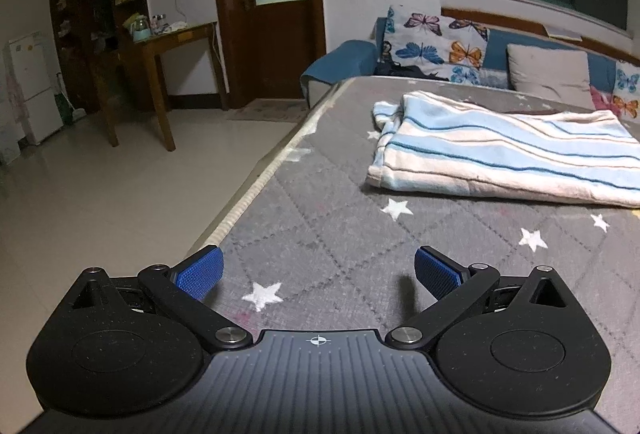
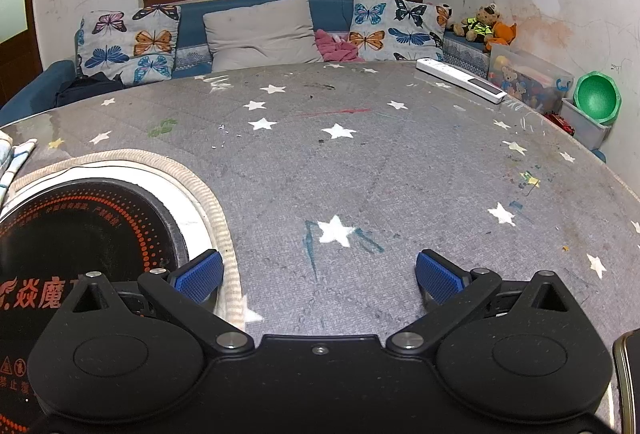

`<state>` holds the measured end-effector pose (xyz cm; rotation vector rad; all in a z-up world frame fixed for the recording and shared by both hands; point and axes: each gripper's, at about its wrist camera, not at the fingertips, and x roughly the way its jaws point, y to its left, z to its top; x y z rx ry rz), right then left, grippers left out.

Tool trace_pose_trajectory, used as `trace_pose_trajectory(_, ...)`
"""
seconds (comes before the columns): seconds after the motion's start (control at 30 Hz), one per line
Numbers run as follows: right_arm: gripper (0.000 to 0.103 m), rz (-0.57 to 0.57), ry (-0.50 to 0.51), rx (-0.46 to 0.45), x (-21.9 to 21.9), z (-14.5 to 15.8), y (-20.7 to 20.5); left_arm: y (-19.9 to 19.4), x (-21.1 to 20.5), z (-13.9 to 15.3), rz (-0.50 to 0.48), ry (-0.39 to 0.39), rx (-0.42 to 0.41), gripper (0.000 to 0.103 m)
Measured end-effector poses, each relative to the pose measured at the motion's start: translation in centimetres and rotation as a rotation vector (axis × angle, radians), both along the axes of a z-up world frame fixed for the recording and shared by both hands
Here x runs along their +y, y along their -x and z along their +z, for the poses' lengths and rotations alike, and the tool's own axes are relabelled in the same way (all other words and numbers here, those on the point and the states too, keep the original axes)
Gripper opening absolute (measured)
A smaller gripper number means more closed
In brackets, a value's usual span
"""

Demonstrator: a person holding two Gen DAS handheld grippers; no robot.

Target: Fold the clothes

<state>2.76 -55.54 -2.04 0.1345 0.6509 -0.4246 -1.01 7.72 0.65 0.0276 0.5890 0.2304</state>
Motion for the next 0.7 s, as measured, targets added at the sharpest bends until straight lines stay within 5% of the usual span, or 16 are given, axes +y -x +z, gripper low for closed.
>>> trace_pose_trajectory(0.7, 0.103, 0.0, 0.0, 0.001, 0.1, 0.0, 0.0, 0.0, 1.7, -0.1, 0.085, 0.064, 0.029, 0.103)
